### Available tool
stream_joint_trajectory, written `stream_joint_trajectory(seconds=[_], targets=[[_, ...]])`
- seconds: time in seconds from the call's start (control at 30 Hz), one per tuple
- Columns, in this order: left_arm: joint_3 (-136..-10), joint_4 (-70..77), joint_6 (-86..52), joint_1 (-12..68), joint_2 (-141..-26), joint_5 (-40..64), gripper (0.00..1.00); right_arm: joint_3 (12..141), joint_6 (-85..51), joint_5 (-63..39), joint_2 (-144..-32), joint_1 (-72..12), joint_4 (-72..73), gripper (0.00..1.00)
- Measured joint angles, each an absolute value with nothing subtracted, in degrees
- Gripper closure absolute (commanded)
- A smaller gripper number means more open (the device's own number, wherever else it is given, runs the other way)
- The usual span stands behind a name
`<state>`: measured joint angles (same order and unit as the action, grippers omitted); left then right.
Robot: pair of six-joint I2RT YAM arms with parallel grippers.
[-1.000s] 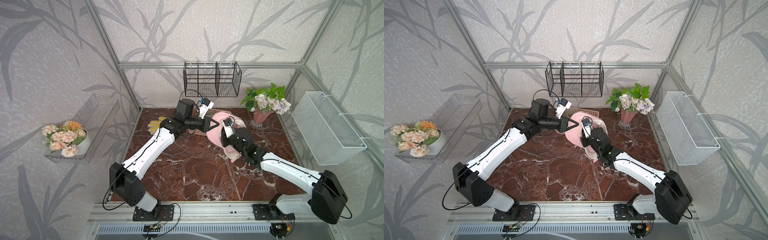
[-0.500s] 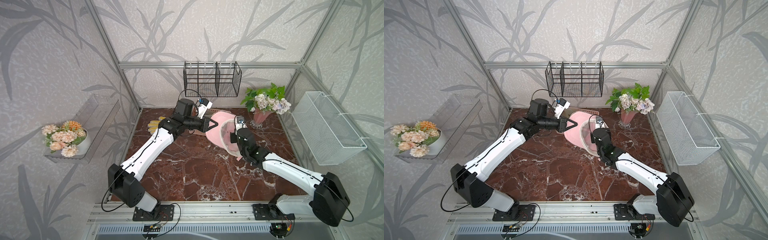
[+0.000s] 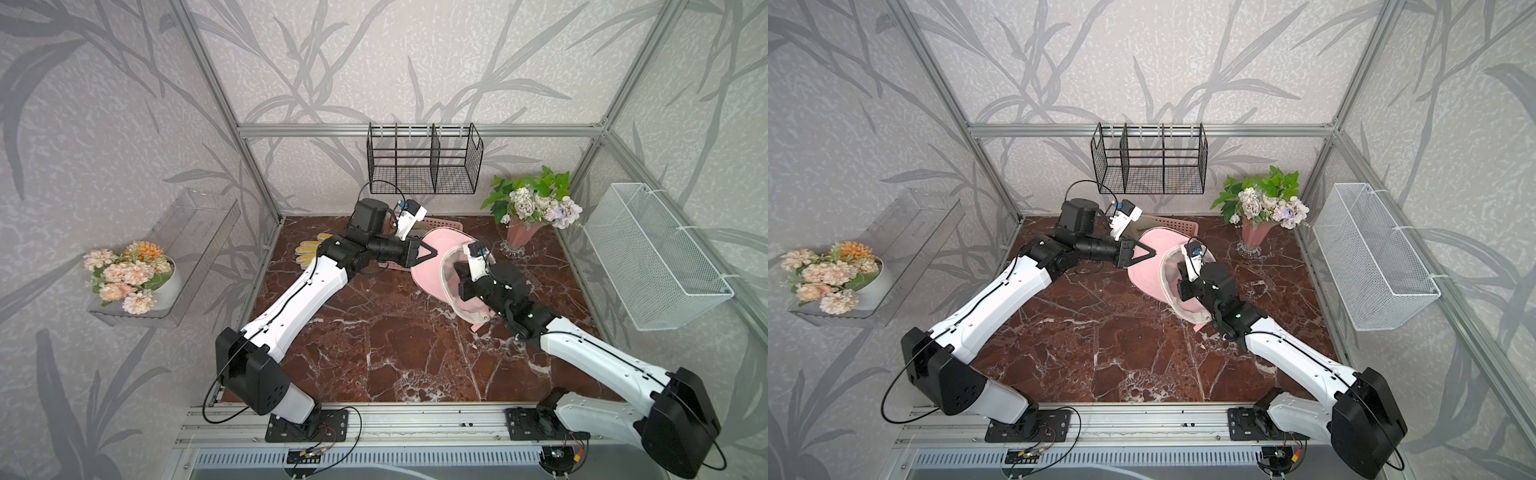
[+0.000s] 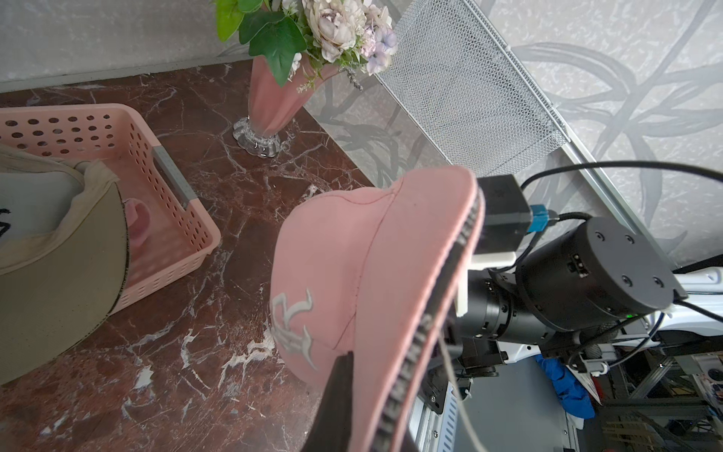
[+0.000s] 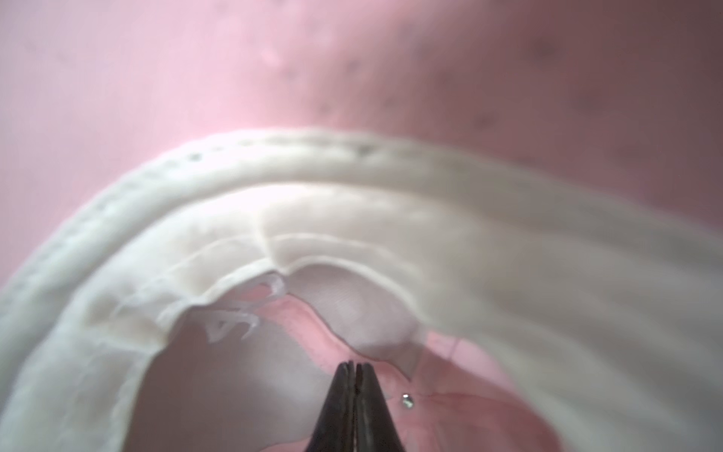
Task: Turn the baseball cap inside out
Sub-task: Turn over the baseball cap.
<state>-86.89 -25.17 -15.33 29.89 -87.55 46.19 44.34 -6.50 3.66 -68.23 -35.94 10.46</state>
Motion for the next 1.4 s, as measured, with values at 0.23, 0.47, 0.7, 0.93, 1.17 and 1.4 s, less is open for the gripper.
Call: stream_joint_trajectory(seconds=[0.23, 0.47, 0.7, 0.93, 1.17, 1.4], targets=[[-86.9, -24.7, -16.6, 29.4, -87.6, 45.9, 1.0, 46.5, -8.2, -6.3, -72.4, -36.0, 10.4, 0.94], [-87.0, -26.2, -17.6, 28.9, -87.6, 45.5, 1.0, 47.7, -9.8, -11.4, -73.3, -35.5, 6.9, 0.93], [-87.0, -24.6, -17.8, 28.3, -87.5, 45.2, 1.0, 48.0, -10.9, -13.8, -75.8, -35.6, -2.2, 0.93], [-87.0, -23.6, -17.2, 28.3, -87.5, 44.5, 1.0, 47.7, -11.5, -5.8, -74.1, -35.6, -5.8, 0.91], [-87.0, -28.2, -11.5, 28.4, -87.5, 41.4, 1.0, 47.9, -12.7, 12.7, -71.2, -35.9, -11.5, 0.87], [-87.2, -32.7, -7.0, 30.2, -87.5, 38.1, 1.0, 47.6, -12.1, 10.7, -68.0, -35.8, -9.3, 0.56]])
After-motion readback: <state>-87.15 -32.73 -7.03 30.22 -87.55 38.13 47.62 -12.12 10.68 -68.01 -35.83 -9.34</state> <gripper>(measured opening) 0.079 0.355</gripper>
